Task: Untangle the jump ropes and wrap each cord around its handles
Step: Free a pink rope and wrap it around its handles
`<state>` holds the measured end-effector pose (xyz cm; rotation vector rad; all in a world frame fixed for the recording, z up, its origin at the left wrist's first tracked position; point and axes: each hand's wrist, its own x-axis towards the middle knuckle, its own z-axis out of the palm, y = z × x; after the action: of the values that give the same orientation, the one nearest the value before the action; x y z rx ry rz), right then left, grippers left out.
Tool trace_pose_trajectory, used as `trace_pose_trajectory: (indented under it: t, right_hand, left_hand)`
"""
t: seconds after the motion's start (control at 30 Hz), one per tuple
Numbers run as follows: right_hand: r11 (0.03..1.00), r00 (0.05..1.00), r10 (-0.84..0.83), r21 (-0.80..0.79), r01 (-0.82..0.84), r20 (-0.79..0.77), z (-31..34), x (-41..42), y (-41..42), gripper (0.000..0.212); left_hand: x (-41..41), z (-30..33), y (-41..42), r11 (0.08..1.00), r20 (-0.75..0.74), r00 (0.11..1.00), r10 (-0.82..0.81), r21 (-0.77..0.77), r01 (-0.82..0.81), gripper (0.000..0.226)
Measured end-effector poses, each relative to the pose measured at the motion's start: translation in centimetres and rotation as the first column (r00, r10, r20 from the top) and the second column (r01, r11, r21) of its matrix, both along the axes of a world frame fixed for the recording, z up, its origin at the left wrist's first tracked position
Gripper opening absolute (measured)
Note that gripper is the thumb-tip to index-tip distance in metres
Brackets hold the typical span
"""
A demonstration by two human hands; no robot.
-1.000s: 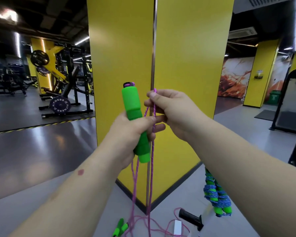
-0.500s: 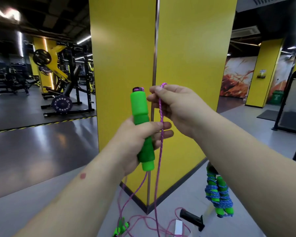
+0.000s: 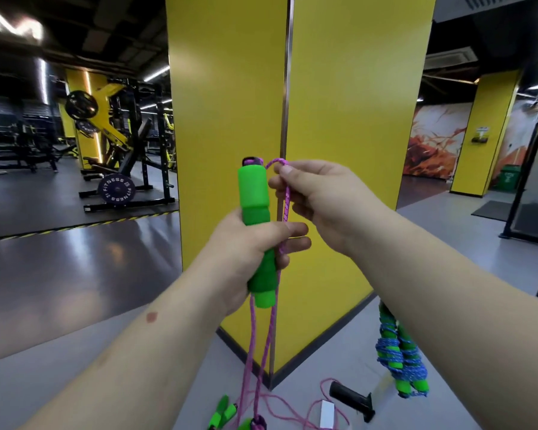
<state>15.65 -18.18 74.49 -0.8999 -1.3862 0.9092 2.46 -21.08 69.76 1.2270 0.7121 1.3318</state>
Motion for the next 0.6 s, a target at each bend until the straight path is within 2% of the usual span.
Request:
trace_pose_trajectory:
  t: [0.07,0.13,0.2,0.23,0.27,0.33,0.43,0.5,0.53,0.6]
  right_hand:
    - [0.988,0.995,0.093,-0.117,-0.097,-0.038,-0.9,-0.2,-0.2,0.02]
    - [0.89,0.955,0.294,-0.351,-0.292,-0.048,-2.3,0.2,-1.4,0.036]
    - [0.785,0.886,0.463,-0.478,-0.393,0.031,-3.5,0.8,-2.8,0.045]
    - [0.797,0.871,0.48,-0.466,-0.384,0.104,-3.8,1.1,-3.3,0.038]
    - [0.845,0.883,0.442,-0.405,-0.349,0.16,-3.7,1.2,-3.5,0.026]
    - [0.945,0.95,0.275,-0.222,-0.24,0.145,-2.7,1.1,-3.2,0.015]
    - [0.998,0.996,0.06,-0.002,-0.06,0.064,-0.7,1.3,-1.5,0.012]
    - [0.999,0.994,-0.043,0.029,0.04,0.1,-0.3,1.4,-0.5,0.016]
    - [0.999,0.996,-0.035,0.002,0.035,0.084,-0.4,1.4,-0.2,0.019]
    - [0.985,0.997,0.083,-0.151,-0.082,-0.006,-1.2,1.4,-0.5,0.026]
  left_hand:
    - [0.1,0.9,0.3,0.998,0.018,0.998,0.052,0.038,-0.053,0.009]
    - [-0.6,2.6,1.3,0.992,0.077,0.99,0.119,0.029,-0.121,0.008]
    - [-1.5,3.9,2.4,0.989,0.089,0.986,0.142,0.023,-0.145,0.001]
    - [-1.7,4.2,2.8,0.987,0.075,0.985,0.155,0.022,-0.157,0.005]
    - [-1.8,4.1,3.2,0.983,0.058,0.982,0.18,0.021,-0.181,0.009]
    - [-1.5,3.0,3.0,0.971,0.039,0.97,0.239,0.02,-0.24,0.013]
    - [0.4,0.2,1.1,0.993,0.037,0.993,0.114,0.003,-0.114,0.016]
    - [1.6,-0.6,0.0,0.999,0.041,0.999,0.019,0.026,-0.02,0.018]
    - [1.9,-0.5,0.1,0.998,0.037,0.999,0.017,0.056,-0.019,0.018]
    - [1.8,0.7,0.8,0.991,0.054,0.996,0.075,0.106,-0.081,0.014]
